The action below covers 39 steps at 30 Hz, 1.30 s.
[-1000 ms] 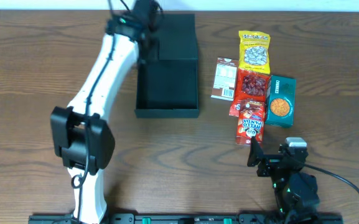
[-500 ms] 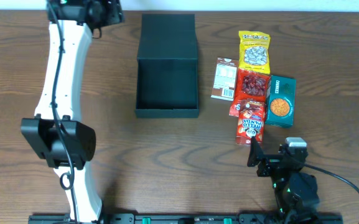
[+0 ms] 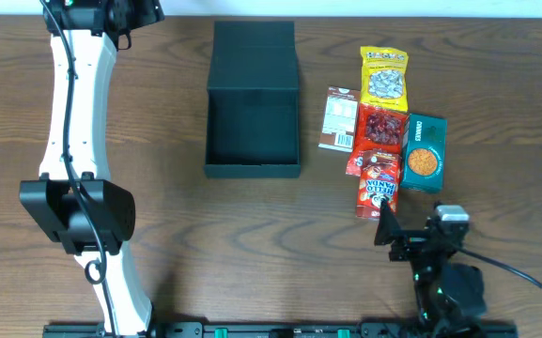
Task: Pack container
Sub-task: 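Raise the left arm away from the box to the back, then reach the right gripper down and grasp the teal Chunkies box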
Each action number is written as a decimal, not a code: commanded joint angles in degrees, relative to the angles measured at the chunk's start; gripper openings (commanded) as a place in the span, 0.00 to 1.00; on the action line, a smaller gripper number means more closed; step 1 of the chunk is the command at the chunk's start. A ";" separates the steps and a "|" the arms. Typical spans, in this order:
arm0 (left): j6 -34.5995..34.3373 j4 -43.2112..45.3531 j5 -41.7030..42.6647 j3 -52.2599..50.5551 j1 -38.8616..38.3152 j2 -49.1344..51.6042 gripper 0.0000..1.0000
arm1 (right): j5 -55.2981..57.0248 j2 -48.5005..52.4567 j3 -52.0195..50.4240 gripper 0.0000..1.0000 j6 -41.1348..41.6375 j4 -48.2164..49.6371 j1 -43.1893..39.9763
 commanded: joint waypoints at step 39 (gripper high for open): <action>0.13 -0.07 -0.48 0.66 0.09 0.20 0.80 | -0.20 53.07 29.75 0.99 4.48 23.04 -13.60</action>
